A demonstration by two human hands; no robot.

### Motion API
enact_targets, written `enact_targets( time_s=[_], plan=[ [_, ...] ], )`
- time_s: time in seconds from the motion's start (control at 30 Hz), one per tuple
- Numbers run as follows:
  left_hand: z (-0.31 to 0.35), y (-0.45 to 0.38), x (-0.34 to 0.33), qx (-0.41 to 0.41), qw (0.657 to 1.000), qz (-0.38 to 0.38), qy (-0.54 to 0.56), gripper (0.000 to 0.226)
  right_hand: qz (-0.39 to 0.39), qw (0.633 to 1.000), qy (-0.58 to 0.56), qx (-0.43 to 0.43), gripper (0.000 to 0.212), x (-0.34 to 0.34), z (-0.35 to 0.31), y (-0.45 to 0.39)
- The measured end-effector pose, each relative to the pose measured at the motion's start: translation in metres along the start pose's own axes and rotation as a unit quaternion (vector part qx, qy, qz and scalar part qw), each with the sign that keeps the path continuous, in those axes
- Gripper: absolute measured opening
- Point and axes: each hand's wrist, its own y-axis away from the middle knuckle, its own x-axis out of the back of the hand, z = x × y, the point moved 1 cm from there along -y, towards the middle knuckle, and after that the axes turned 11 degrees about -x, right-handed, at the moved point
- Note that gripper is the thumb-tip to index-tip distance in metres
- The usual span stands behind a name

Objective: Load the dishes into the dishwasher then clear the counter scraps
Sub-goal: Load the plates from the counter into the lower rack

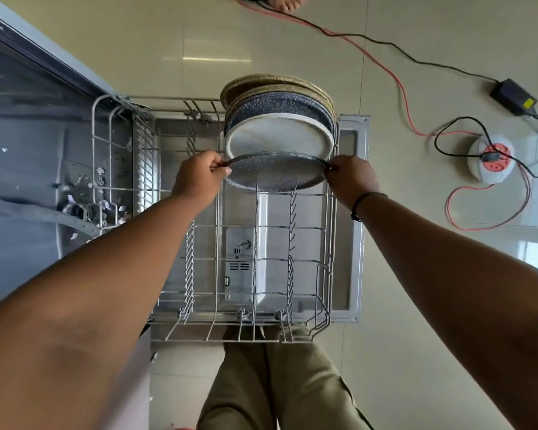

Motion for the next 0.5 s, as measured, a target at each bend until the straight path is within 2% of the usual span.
enact_targets(
  time_s=[0.13,0.27,0.4,0.5],
  plan=[
    [0.008,-0.008,-0.004,0.040,0.999,0.005,0.023,0.020,0.017,0.999,-0.040,0.001,0.026,0.002,-0.003,0.004],
    [0.025,-0.007,-0.002,0.064,0.997,-0.044,0.005,0.047,0.014,0.997,-0.078,0.003,0.031,0.009,-0.007,0.016],
    [0.040,0.029,0.006,0.046,0.995,-0.085,-0.028,0.061,-0.013,0.997,-0.070,-0.010,0.036,0.011,-0.003,0.043],
    [0.037,0.078,0.014,0.065,0.990,-0.119,-0.027,0.067,-0.052,0.999,-0.010,0.007,0.044,0.008,0.004,0.073]
  ],
)
